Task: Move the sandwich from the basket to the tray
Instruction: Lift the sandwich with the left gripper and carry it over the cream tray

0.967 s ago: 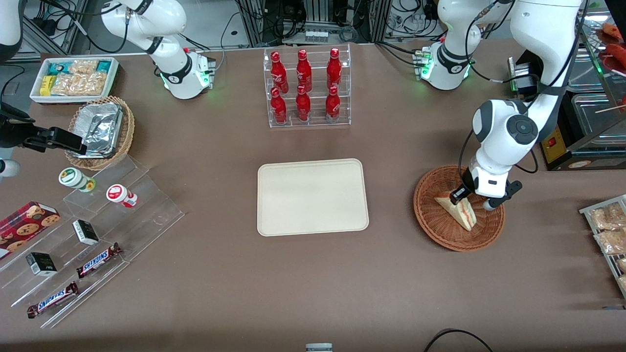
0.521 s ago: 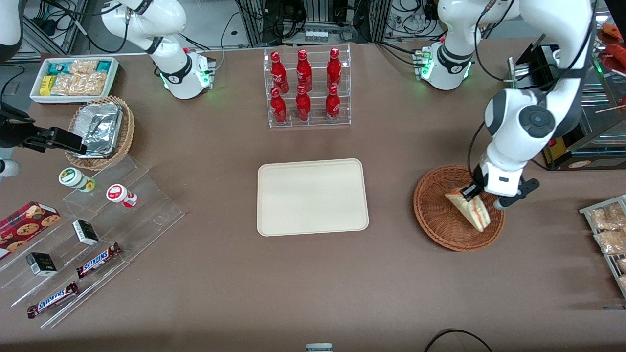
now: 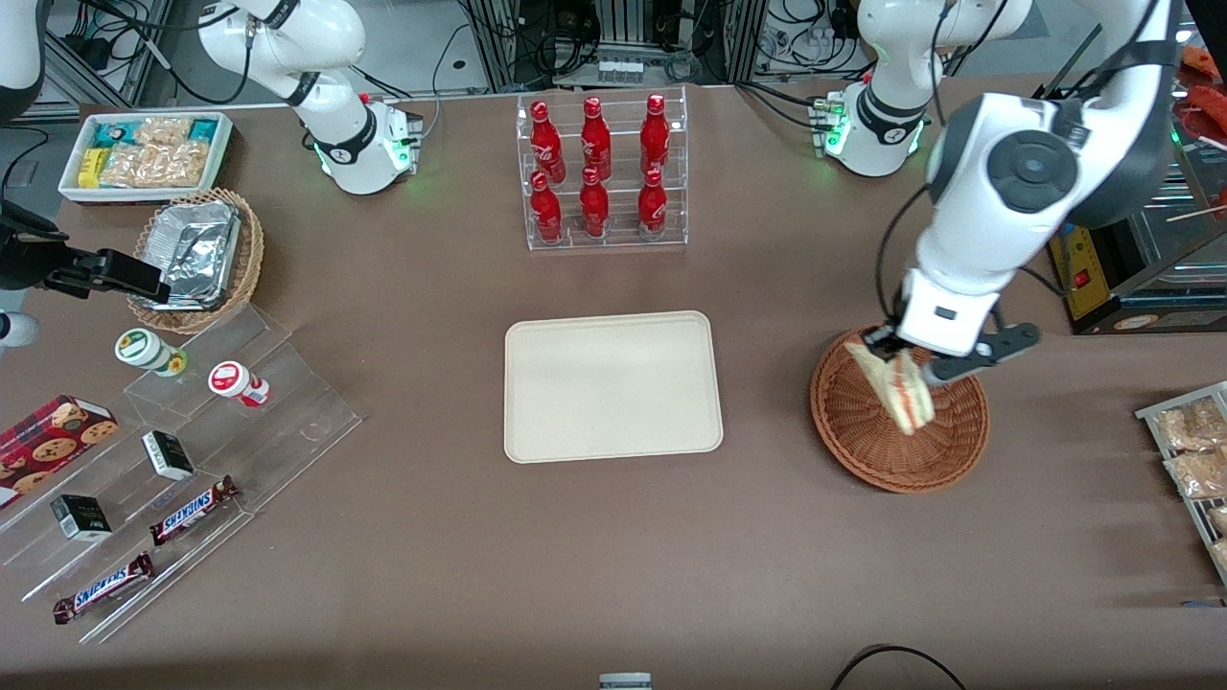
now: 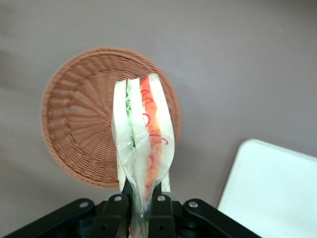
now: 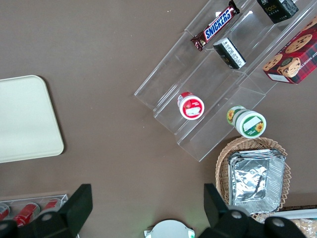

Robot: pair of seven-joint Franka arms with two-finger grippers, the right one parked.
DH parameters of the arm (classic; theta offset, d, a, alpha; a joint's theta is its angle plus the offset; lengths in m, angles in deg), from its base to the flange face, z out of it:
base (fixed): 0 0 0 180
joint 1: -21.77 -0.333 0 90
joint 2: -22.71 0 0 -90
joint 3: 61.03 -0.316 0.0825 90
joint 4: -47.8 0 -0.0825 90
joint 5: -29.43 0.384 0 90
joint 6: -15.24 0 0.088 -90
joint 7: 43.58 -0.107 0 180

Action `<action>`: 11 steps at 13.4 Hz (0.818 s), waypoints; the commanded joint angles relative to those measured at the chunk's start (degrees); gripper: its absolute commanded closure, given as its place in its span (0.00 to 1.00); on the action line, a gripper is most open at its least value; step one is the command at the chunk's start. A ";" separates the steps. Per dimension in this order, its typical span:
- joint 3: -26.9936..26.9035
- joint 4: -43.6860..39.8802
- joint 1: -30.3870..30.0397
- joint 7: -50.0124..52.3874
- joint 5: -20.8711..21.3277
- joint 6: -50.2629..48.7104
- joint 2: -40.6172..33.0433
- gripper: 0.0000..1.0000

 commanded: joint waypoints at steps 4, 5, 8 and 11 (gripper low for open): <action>11.27 -6.19 0.13 0.80 1.08 -0.52 7.03 1.00; 13.03 -7.59 0.13 0.88 1.17 -0.52 8.43 1.00; 17.33 -11.73 0.22 1.15 2.65 0.00 14.75 1.00; 17.35 -16.73 8.02 10.78 11.42 0.44 22.30 1.00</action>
